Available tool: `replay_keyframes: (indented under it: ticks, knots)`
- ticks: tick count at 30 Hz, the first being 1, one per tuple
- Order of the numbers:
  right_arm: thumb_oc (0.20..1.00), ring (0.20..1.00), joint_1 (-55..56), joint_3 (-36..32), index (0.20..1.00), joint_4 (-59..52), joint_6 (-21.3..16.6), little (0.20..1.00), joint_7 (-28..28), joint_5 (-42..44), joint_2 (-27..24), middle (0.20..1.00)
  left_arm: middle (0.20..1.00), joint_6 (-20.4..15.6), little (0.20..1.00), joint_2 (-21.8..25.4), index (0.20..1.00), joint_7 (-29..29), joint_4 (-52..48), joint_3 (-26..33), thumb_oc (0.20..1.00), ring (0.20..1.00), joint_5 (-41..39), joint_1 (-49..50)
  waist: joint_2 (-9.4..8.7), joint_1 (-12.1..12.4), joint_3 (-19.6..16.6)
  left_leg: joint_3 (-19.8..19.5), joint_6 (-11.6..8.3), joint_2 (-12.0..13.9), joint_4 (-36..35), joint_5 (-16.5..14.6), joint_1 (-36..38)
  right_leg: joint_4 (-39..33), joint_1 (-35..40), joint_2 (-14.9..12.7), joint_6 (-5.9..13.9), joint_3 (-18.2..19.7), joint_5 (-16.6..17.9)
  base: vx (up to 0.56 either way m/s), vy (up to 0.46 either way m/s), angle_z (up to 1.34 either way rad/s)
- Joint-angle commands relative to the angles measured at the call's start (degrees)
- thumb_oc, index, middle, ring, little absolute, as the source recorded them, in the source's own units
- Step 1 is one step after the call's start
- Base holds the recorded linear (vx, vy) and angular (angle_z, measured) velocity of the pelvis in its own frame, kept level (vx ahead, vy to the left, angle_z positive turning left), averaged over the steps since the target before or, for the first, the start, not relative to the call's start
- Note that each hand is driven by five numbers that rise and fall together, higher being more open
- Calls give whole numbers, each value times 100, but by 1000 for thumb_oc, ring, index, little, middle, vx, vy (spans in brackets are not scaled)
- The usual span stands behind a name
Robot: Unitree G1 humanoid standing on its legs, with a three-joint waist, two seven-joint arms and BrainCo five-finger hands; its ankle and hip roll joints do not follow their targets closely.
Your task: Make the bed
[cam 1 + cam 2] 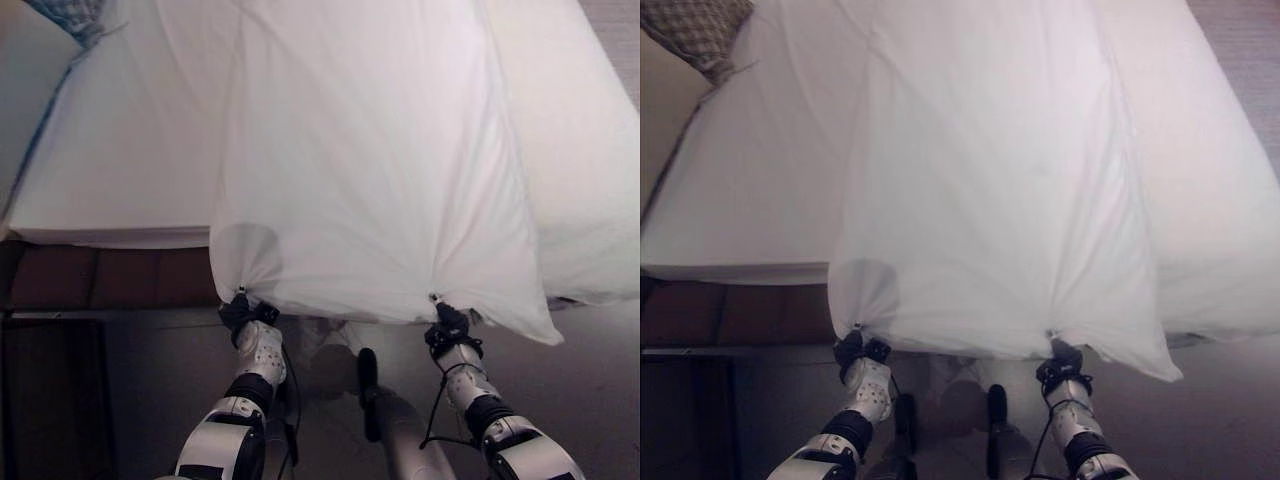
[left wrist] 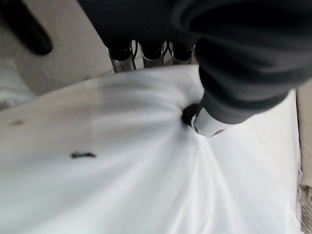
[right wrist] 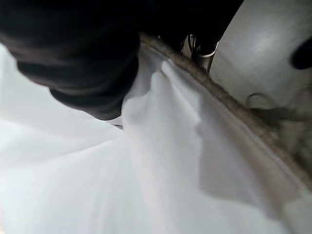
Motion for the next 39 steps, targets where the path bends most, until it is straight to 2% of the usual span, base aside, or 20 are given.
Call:
replay_keyframes:
  ticks: [1,2,3,5,10,11,12,13,14,15,16,17,19,22,28,31,32,34,37,39]
  knots:
    - [200,200,712,-38,200,1023,489,200,-26,-487,-300,200,200,70,200,529,200,663,1166,962,200,200,-167,833,-16,56,-138,226,156,-67,297,-97,-435,-783,104,-265,512,359,623,36,64,-2]
    - [200,200,702,-39,200,1032,490,200,-21,-488,-297,200,200,71,200,539,200,655,1178,966,200,200,-171,824,-22,57,-136,230,158,-68,303,-101,-438,-795,107,-266,514,362,629,60,102,-5]
    - [200,200,643,24,200,1394,805,200,-7,-716,-252,200,200,368,200,570,200,774,1559,1039,200,200,-185,760,-36,61,-146,257,180,-84,290,-124,-435,-896,122,-314,532,388,689,38,53,-6]
    - [200,200,575,33,200,1643,1028,200,12,-890,-204,200,200,665,200,616,200,906,1888,1108,200,200,-156,671,-50,60,-163,302,185,-90,248,-136,-411,-988,151,-356,555,408,745,47,54,-12]
    - [200,200,604,-8,200,1955,1316,200,61,-1286,-223,200,200,1129,200,623,200,1115,2316,1169,200,200,-115,670,-69,37,-223,374,178,-64,254,-152,-395,-1050,148,-396,574,406,783,38,13,-12]
    - [849,849,677,-25,849,2063,1461,849,153,-1468,-278,849,256,1274,256,636,256,1088,2391,1176,256,256,-106,745,-83,17,-254,386,186,-54,295,-177,-384,-1031,162,-390,569,411,769,55,-5,-4]
    - [1000,1000,711,-23,1000,2084,1513,1000,226,-1528,-285,1000,624,1319,624,620,624,1022,2362,1149,624,624,-100,775,-86,11,-259,379,187,-50,308,-193,-368,-1007,167,-390,565,409,761,44,-4,-1]
    - [1000,1000,715,-25,1000,2084,1514,1000,230,-1531,-287,1000,865,1321,865,619,865,1019,2359,1146,865,865,-101,782,-84,12,-260,378,187,-50,310,-195,-366,-1003,169,-389,565,408,758,0,0,0]
    - [1000,1000,797,-33,1000,2106,1543,1000,308,-1702,-343,1000,1000,1443,1000,595,1000,764,2306,1048,1000,1000,-12,891,-85,10,-262,357,187,-46,317,-188,-344,-978,187,-384,559,394,742,0,0,0]
    - [1000,1000,804,-35,1000,2105,1542,1000,309,-1706,-344,1000,1000,1446,1000,595,1000,759,2305,1045,1000,1000,-12,898,-83,10,-265,354,186,-46,316,-188,-342,-978,190,-384,559,390,740,0,0,0]
    - [1000,1000,823,-112,1000,2132,1544,1000,298,-1738,-396,1000,1000,1663,1000,581,1000,276,2342,913,1000,1000,5,996,-69,-5,-284,330,185,-47,294,-179,-315,-980,210,-375,566,381,740,0,0,0]
    - [1000,1000,826,-115,1000,2134,1544,1000,300,-1739,-396,1000,1000,1664,1000,586,1000,259,2352,908,1000,1000,-1,998,-67,-4,-286,327,185,-47,289,-178,-311,-983,214,-375,565,378,740,33,-9,1]
    - [1000,1000,827,-162,1000,2190,1591,1000,384,-1841,-447,1000,1000,1981,1000,575,1000,-419,2384,704,1000,1000,32,1123,-51,-22,-321,299,189,-44,247,-174,-241,-987,259,-375,577,363,738,23,-10,5]
    - [1000,1000,843,-231,1000,2271,1656,1000,462,-1963,-526,1000,1000,2210,1000,588,1000,-894,2496,506,1000,1000,191,1246,-23,-26,-381,250,181,-43,164,-150,-171,-1008,319,-382,582,331,733,23,-16,11]
    - [1000,1000,1020,-266,1000,2392,1692,1000,666,-2221,-554,1000,1000,2327,1000,604,1000,-1321,2595,172,1000,1000,957,1545,11,-3,-511,173,171,-29,3,-84,-27,-1067,449,-383,580,261,732,28,-21,7]
    - [1000,1000,1227,-282,1000,2364,1645,1000,680,-2302,-547,1000,1000,2065,1000,603,1000,-1252,2280,-92,1000,1000,1357,1784,19,28,-556,92,172,-23,-68,-56,35,-1094,525,-384,582,216,713,29,-65,1]
    - [1000,1000,1388,-210,1000,2179,1522,1000,715,-2325,-473,1000,1000,1778,1000,669,1000,-1444,1760,-509,1000,1000,1908,1986,7,67,-557,30,162,-31,-101,-27,49,-1118,567,-397,587,166,703,7,-65,4]
    - [1000,1000,1480,-106,1000,1973,1397,1000,721,-2321,-438,1000,1000,1589,1000,761,1000,-1403,1427,-900,1000,1000,2497,2137,-9,98,-556,-18,144,-35,-129,-4,57,-1171,631,-408,597,117,697,9,-70,5]
    - [1000,1000,1526,115,1000,1164,1092,1000,644,-2216,-479,1000,1000,1217,1000,1057,1000,-1354,32,-1460,1000,1000,3004,2480,9,140,-534,-78,137,-49,-112,-4,31,-1195,662,-425,619,46,682,4,-34,11]
    - [1000,1000,1524,325,1000,489,925,1000,714,-2038,-550,1000,1000,1101,1000,1296,1000,-1643,-633,-1732,1000,1000,3127,2555,17,139,-510,-78,129,-47,-91,-9,25,-1176,659,-428,633,37,674,3,-6,16]
